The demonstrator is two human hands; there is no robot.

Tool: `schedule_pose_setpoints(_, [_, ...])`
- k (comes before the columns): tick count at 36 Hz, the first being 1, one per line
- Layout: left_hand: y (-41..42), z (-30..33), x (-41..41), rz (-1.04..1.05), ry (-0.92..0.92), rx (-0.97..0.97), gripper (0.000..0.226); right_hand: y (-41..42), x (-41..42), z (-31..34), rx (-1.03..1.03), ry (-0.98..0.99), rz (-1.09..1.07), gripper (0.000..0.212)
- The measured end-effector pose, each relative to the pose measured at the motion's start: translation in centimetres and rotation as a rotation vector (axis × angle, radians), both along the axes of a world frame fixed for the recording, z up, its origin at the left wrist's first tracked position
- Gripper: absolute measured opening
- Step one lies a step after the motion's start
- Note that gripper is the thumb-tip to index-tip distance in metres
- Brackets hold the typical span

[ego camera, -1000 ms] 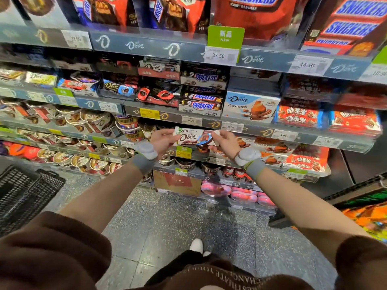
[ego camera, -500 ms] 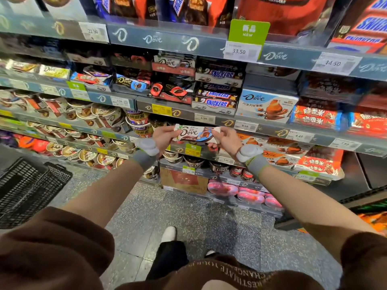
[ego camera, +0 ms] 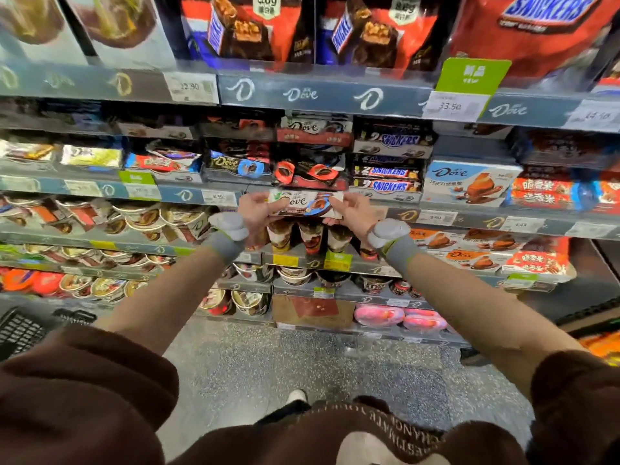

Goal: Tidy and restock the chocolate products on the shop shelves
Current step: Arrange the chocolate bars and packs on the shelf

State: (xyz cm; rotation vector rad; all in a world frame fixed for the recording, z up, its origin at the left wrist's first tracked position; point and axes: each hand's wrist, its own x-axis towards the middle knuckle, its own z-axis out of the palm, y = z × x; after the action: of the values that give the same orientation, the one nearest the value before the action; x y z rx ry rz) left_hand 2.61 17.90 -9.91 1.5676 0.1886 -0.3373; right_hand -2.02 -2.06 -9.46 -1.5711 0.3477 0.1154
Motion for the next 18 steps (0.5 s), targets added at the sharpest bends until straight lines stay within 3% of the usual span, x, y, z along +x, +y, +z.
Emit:
schedule_pose_setpoints(4, [2.8, -0.3, 1.8, 0.007, 0.042, -0.041, 0.019, 3.0, 1.8, -0.3, 0.02, 0.029, -0.002, 0.042])
schedule_pose_setpoints(7, [5.0, -0.9, 2.7, -0.04, 0.049, -0.049, 0.009, 4.9, 2.6, -0.6, 0.064, 0.02, -0.007, 0.012])
schedule_pose_setpoints(12, [7.8, -1.4, 3.2, -0.007, 0.08, -0.092, 0.02, 7.1, 3.5, -1.0, 0.156, 0.016, 0.033, 0.017])
schedule_pose_setpoints(16, [9.7, -1.7, 3.2, 0.088, 0.077, -0.115, 0.054, 8.2, 4.1, -0.7, 0.136, 0.067, 0.04, 0.043])
schedule_pose_setpoints(18, [10.6, -1.5, 3.0, 0.091, 0.093, -0.097, 0.045, 8.5, 4.5, -0.4, 0.118, 0.089, 0.023, 0.046])
